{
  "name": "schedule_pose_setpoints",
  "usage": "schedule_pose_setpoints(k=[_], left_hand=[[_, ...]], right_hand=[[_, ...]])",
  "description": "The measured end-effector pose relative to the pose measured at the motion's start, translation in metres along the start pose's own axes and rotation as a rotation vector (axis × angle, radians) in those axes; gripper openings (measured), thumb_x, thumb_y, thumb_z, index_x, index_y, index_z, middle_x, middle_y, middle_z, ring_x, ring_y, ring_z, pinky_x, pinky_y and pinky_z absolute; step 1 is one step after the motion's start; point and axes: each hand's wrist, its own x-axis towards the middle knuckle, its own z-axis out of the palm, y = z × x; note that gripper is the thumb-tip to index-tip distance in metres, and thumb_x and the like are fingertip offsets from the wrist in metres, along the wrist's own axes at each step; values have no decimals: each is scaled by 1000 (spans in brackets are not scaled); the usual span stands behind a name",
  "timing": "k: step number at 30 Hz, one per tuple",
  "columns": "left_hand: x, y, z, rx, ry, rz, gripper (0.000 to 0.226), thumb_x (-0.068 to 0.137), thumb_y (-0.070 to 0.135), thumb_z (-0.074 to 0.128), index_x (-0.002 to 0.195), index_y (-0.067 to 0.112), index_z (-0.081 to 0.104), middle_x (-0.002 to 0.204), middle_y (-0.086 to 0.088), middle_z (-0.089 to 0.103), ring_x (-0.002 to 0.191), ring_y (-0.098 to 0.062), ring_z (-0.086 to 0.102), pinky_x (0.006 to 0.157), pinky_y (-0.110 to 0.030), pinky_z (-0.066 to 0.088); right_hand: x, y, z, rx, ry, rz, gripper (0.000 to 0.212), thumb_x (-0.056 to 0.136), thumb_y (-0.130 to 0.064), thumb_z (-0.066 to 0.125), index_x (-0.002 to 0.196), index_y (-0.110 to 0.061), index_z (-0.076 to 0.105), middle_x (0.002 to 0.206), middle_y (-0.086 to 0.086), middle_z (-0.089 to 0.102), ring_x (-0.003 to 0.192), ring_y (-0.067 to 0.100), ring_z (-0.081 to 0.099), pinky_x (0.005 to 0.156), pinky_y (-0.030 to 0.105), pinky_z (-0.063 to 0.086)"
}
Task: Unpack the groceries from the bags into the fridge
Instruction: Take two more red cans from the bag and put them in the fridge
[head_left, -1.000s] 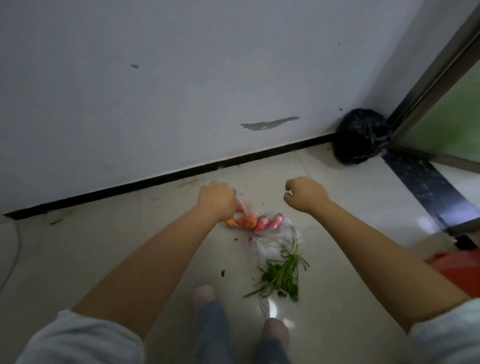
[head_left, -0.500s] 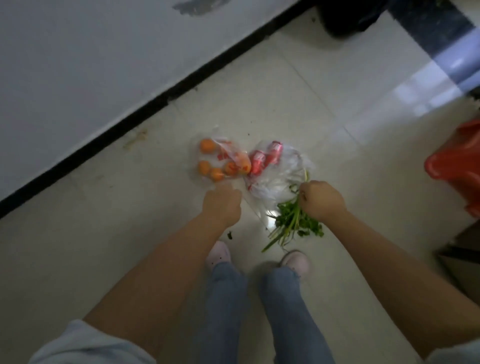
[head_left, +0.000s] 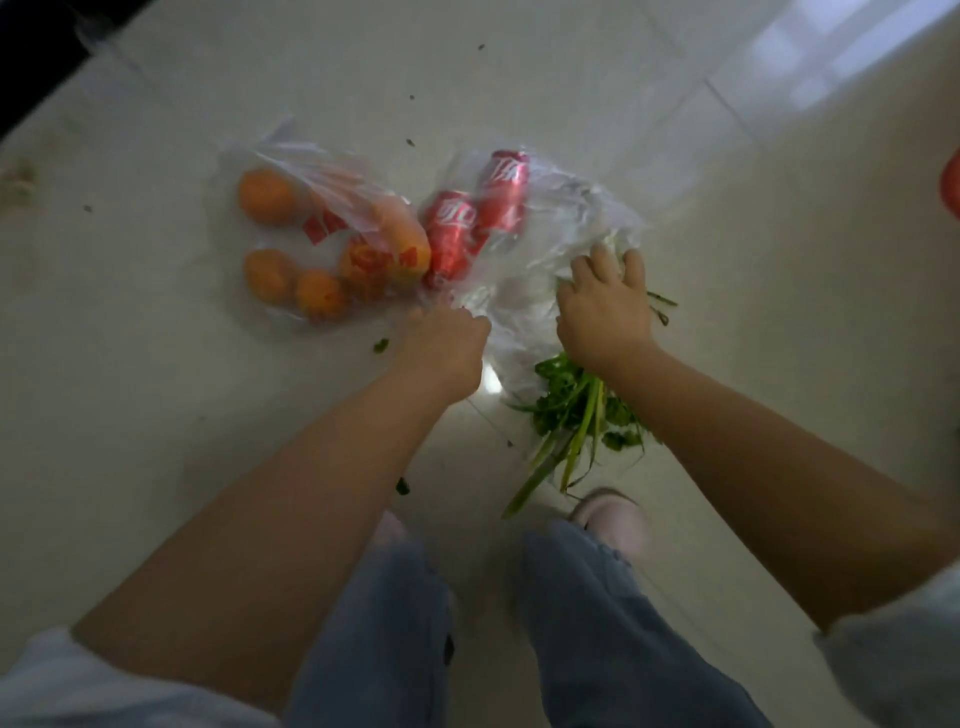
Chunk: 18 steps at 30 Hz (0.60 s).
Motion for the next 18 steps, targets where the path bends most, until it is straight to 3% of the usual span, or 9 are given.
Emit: schedule_pose_setpoints(k=[2,4,5,7,9,10,13,18], left_hand=[[33,-8,19,138,5,105,34,93,12,40,126,16,49,135,-5,48,133,-26,34,112,-50,21],[60,-15,39,311,-11,220,38,93,15,41,131,19,46,142,-2,41,141,-26,24,115,-56,8],[71,-17,47,371,-9,251,39,93,15,41,132,19,46,143,-2,40,142,-26,22,115,-56,6],[86,-22,59,366,36,190,40,93,16,41,133,17,46,143,-5,41,141,-27,24,115,-51,11],[95,-31,60,307,120,68,39,94,19,39,132,16,46,139,-7,44,135,-27,30,112,-47,18],[99,-36,60,290,155,24,37,95,20,37,130,16,48,137,-7,46,133,-26,33,111,-44,21],[106,-48,54,282,190,-27,36,99,24,32,128,13,50,134,-7,49,131,-26,35,108,-40,26],[107,-54,47,141,189,-152,32,97,22,38,119,9,57,129,-8,52,123,-25,43,100,-35,33]], right_hand=[[30,-2,22,-85,85,-70,32,84,-19,56,115,-11,59,136,13,43,136,28,29,114,48,15],[56,-2,36,-139,199,-112,26,68,-28,69,91,-17,70,111,8,62,111,25,55,96,38,30],[66,0,42,-176,165,-169,24,69,-28,68,90,-17,69,105,7,64,103,25,59,88,37,33],[81,2,60,-197,98,-229,25,81,-26,58,102,-14,65,108,8,62,104,25,57,87,34,41],[92,4,57,-161,163,-120,24,65,-36,69,84,-21,70,87,0,68,85,18,64,75,24,48],[97,5,57,-137,180,-78,24,65,-35,70,84,-21,70,86,1,69,85,19,65,77,24,48],[117,11,57,-5,95,16,32,90,-19,45,120,-10,53,122,10,58,116,28,51,100,36,35],[153,-1,34,603,6,105,34,93,-13,43,124,-4,52,128,19,56,118,34,52,98,40,42]])
